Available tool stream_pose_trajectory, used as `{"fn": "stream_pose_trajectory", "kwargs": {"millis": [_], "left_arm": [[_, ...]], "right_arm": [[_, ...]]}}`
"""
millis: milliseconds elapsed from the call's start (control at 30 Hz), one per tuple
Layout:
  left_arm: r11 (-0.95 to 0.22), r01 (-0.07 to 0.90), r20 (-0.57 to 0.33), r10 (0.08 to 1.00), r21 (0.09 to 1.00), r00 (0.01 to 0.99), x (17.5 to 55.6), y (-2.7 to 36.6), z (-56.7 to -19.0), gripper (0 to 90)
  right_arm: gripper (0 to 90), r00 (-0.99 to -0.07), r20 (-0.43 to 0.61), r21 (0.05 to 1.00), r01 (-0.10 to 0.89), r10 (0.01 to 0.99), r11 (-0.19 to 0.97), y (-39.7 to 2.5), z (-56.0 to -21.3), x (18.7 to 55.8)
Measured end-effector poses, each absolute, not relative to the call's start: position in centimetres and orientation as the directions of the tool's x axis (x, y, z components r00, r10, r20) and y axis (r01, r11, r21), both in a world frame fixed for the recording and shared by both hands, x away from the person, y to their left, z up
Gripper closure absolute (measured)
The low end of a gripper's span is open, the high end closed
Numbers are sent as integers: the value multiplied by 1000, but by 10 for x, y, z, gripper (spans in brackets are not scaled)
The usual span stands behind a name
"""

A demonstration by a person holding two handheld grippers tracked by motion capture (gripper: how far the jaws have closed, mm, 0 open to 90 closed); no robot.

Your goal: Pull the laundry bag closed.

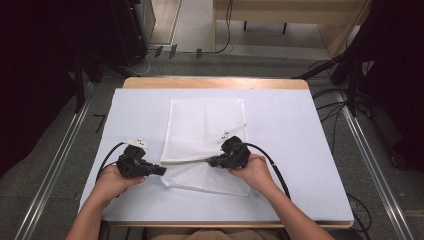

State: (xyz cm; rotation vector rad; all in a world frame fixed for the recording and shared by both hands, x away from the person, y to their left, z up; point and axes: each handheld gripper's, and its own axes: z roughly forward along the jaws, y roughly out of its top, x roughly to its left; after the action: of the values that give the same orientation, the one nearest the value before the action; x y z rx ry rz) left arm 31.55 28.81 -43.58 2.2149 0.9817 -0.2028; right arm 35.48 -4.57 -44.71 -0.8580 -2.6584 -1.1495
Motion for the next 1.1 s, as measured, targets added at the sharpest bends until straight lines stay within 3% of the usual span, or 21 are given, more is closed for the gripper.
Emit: {"fn": "stream_pose_trajectory", "kwargs": {"millis": [1100], "left_arm": [[-469,708,-411,588,528,696,313,291,-438,895]], "right_arm": [[881,-812,321,610,571,487,549,-79,-450,352]]}}
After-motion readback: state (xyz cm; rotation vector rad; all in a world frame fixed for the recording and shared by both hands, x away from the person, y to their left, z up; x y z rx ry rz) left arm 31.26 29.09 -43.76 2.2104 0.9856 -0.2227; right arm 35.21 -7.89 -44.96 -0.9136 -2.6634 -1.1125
